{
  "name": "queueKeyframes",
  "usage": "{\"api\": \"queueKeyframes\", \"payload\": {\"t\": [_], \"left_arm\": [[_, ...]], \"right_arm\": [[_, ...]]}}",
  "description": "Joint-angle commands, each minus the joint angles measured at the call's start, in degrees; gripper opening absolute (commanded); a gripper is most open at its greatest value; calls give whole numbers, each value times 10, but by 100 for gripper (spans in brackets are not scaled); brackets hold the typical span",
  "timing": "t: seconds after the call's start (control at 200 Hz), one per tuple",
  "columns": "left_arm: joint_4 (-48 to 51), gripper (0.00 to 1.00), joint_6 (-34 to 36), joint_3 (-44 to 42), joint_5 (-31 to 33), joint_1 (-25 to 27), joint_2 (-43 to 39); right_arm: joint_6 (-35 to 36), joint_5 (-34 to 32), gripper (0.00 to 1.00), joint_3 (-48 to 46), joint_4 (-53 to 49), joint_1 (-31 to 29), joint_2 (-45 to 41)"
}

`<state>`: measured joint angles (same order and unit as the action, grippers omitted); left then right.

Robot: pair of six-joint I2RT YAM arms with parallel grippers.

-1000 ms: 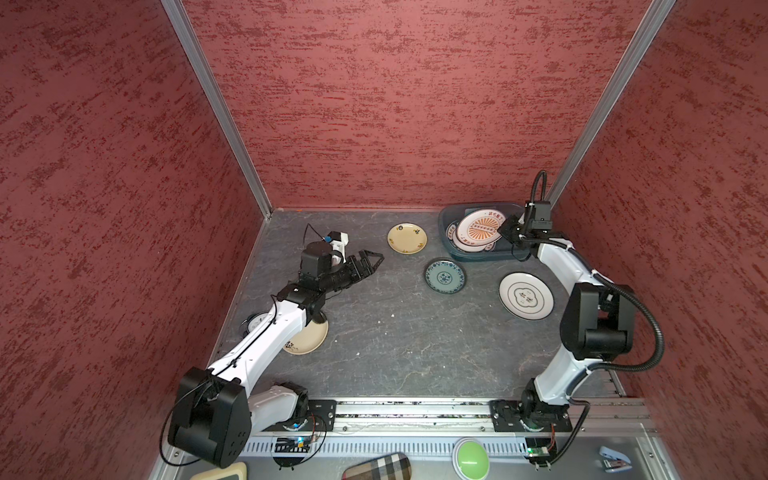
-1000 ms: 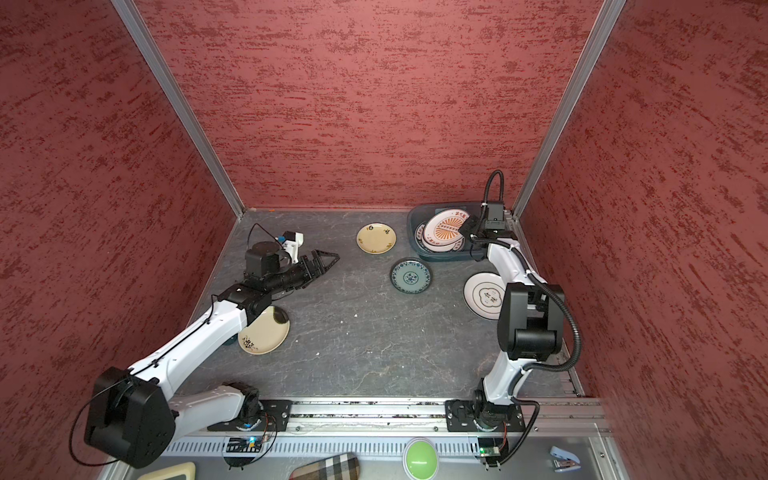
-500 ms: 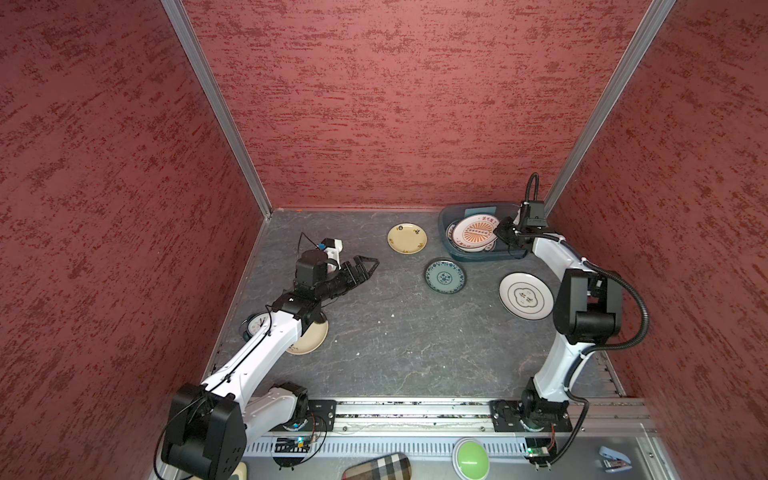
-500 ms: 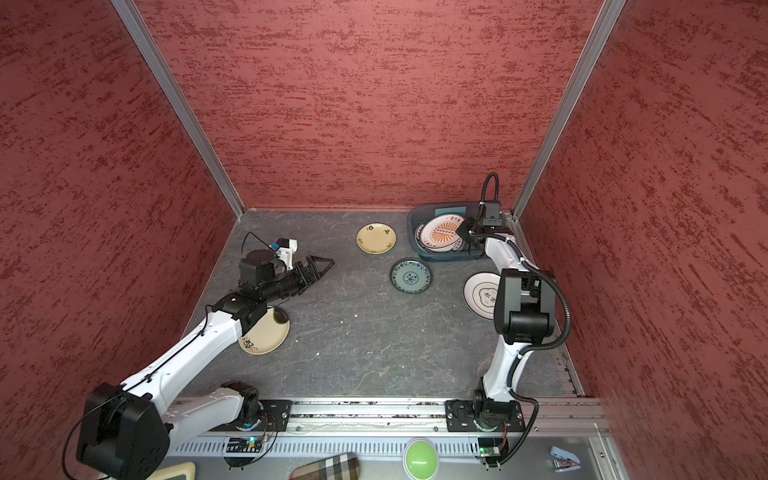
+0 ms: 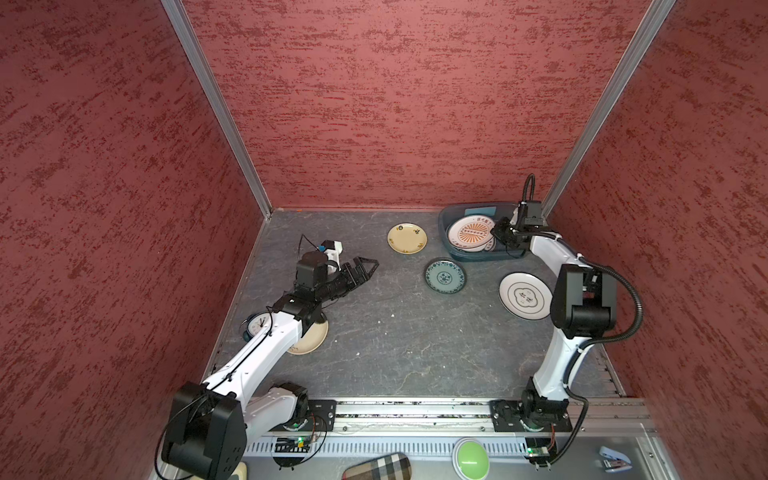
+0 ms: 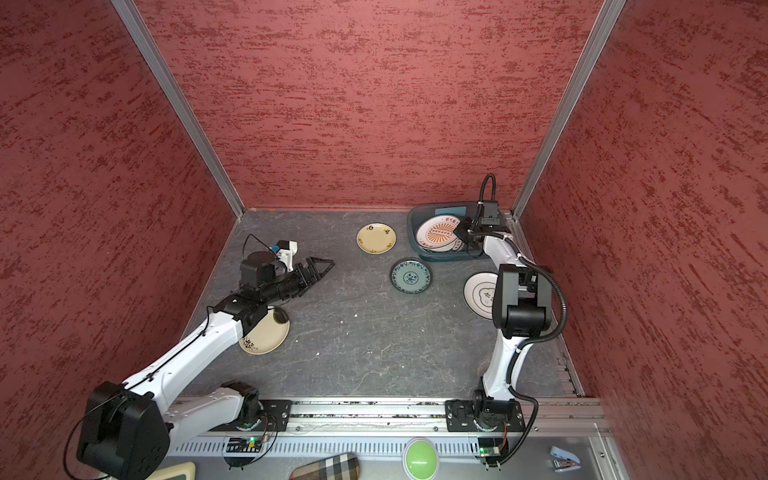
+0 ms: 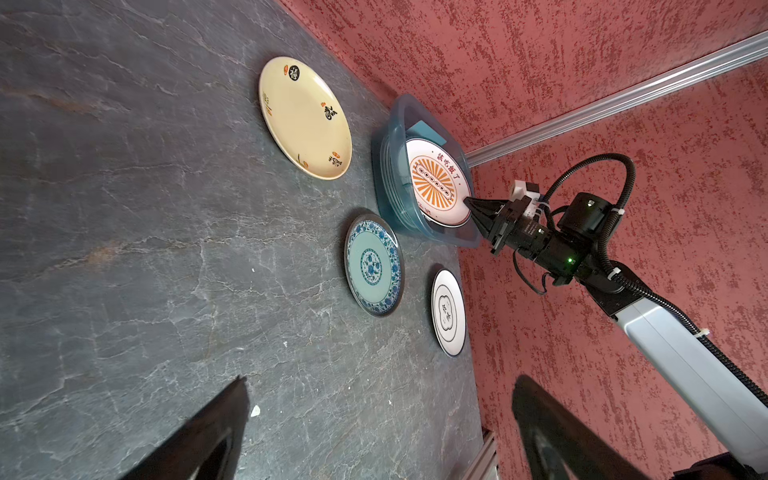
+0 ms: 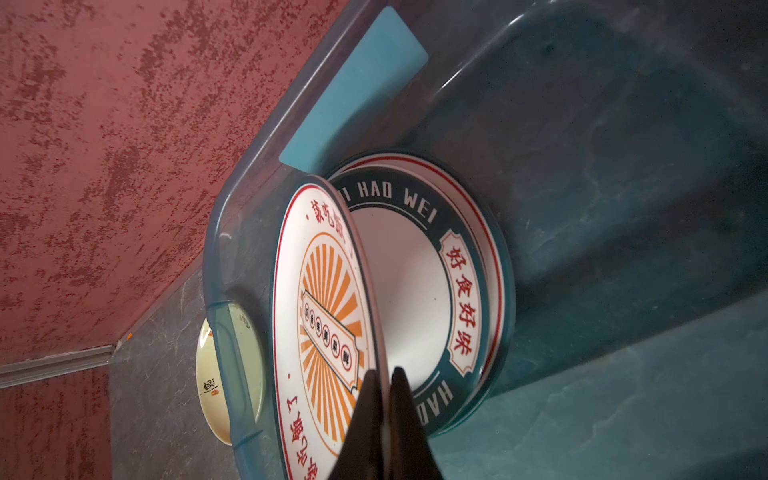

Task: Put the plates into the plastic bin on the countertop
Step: 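Open right gripper to release the sunburst plate in the bin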

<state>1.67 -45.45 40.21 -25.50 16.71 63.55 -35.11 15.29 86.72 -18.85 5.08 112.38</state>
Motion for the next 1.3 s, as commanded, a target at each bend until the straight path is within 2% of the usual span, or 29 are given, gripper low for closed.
{"api": "queueKeyframes", "payload": {"t": [0.0,0.235,0.586,0.686,0.812,0.962,1.102,1.293], "left_arm": [[-17,99,-1,-4,-3,-2,6],[-18,100,0,-4,0,-2,6],[-17,99,-1,-6,-2,-2,3],[-17,99,-1,-6,0,-2,-1],[-16,99,-1,-6,-1,-2,-2],[-16,99,-1,-7,0,-2,-4],[-16,99,-1,-6,0,-2,-5],[-13,99,-1,-6,-1,-1,-8]], "right_arm": [[1,14,0,26,7,2,11],[3,18,0,28,6,2,16],[11,29,26,32,6,2,20],[14,25,38,33,2,1,18],[18,17,44,34,-1,2,14],[31,-5,56,42,-22,2,13],[42,-24,73,38,-28,2,6],[65,-88,90,13,-18,2,-36]]}}
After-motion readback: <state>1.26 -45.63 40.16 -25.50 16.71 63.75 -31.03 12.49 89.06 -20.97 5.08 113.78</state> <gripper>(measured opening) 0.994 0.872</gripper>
